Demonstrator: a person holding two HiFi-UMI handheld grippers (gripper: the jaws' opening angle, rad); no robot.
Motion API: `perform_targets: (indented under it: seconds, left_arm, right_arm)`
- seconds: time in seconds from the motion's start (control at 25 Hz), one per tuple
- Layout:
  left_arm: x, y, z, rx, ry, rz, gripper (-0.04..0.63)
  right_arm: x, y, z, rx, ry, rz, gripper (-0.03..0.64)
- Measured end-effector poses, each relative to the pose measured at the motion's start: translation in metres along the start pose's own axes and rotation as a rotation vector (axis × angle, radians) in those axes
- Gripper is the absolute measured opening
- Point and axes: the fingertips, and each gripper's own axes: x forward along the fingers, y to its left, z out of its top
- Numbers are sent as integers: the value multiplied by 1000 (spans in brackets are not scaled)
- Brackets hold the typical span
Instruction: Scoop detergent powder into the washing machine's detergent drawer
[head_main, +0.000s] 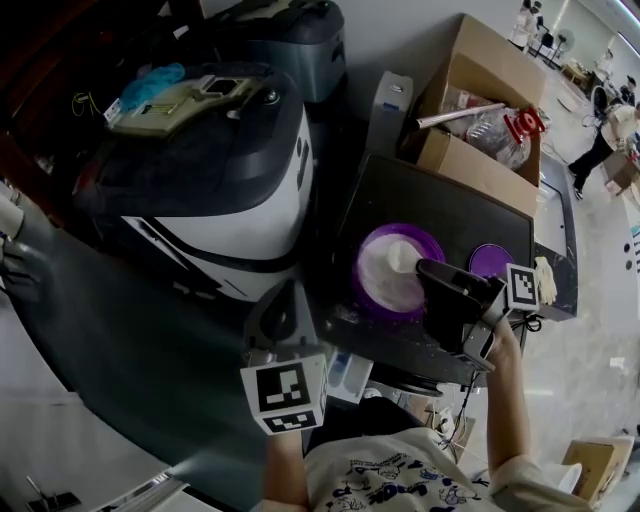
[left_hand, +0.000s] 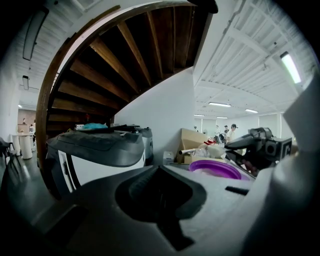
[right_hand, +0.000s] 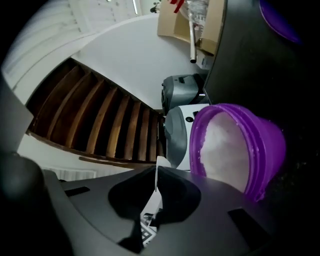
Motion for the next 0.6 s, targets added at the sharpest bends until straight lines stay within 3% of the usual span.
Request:
perform_targets:
  seconds: [0.24, 0.6]
  left_arm:
    - [-15, -11, -9, -21, 19, 53, 3]
    - [-61, -28, -16, -39, 8, 152, 3]
  right_arm:
    - [-13, 8, -10, 38, 39, 68, 23]
    - [-30, 17, -36, 26, 105, 56, 23]
